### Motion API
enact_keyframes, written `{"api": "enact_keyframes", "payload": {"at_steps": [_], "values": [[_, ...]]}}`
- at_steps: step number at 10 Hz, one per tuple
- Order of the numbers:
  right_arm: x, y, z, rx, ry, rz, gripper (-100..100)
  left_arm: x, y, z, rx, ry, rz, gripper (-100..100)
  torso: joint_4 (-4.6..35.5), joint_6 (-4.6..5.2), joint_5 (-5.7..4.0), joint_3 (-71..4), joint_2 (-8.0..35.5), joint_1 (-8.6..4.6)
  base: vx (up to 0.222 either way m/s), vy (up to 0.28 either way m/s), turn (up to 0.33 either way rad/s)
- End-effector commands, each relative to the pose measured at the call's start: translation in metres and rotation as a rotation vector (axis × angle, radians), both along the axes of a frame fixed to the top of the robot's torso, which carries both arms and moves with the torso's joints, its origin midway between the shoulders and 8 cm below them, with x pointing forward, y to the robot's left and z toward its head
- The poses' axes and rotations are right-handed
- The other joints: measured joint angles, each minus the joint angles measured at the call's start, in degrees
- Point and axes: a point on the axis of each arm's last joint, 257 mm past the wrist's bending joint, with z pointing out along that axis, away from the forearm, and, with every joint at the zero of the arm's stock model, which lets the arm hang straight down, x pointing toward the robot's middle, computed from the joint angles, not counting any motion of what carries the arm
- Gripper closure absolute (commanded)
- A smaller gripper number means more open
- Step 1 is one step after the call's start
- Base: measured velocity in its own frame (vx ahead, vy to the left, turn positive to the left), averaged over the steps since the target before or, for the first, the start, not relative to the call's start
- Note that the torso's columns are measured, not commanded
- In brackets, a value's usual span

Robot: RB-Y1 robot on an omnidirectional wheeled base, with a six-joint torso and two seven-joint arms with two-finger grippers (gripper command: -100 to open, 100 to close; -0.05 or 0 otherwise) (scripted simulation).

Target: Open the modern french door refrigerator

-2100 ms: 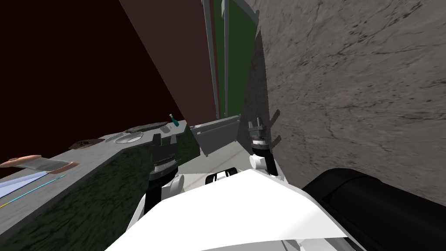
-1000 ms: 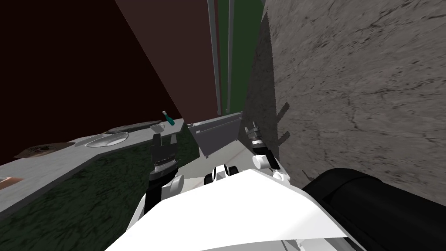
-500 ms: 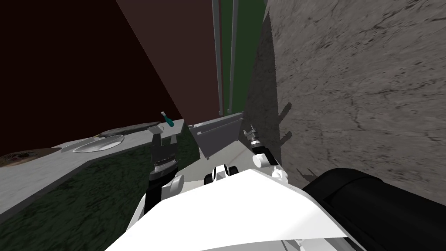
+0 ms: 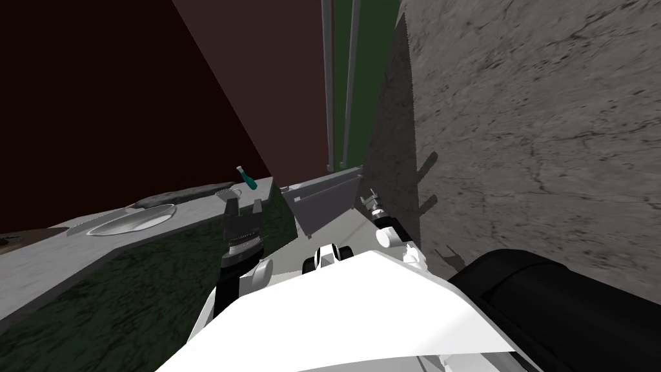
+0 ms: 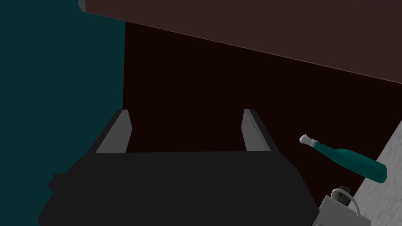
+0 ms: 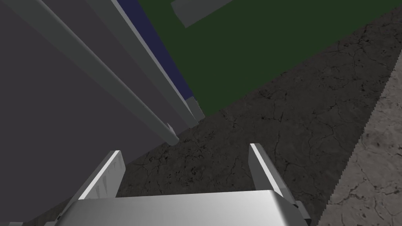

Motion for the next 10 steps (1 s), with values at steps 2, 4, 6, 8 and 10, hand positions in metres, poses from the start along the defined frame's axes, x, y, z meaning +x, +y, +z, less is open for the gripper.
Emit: {"api": "enact_keyframes", "payload": {"at_steps": [2,4,6,8,10], "values": [[0.006,-0.007,-0.039,0.113,0.098,0.019,-100,0.0,0.0,0.0,0.0,0.0,0.0,0,-0.03,-0.01,0.05,-0.05,-0.06,0.17,0.058,0.09,-0.058],[0.008,-0.011,-0.064,0.175,0.163,0.029,-100,0.0,0.0,0.0,0.0,0.0,0.0,0,0.0,-0.02,0.02,0.0,0.04,0.0,0.047,0.066,-0.026],[0.008,-0.011,-0.064,0.211,0.157,0.035,-100,0.0,0.0,0.0,0.0,0.0,0.0,0,-0.01,-0.02,0.05,-0.03,-0.02,0.1,0.033,0.066,-0.021],[0.009,-0.013,-0.089,0.289,0.219,0.046,-100,0.0,0.0,0.0,0.0,0.0,0.0,0,-0.02,-0.01,0.02,-0.04,-0.07,0.09,0.06,0.079,-0.05],[0.009,-0.013,-0.114,0.358,0.282,0.057,-100,0.0,0.0,0.0,0.0,0.0,0.0,0,-0.04,-0.02,0.07,-0.08,-0.12,0.22,0.064,0.114,-0.049]]}}
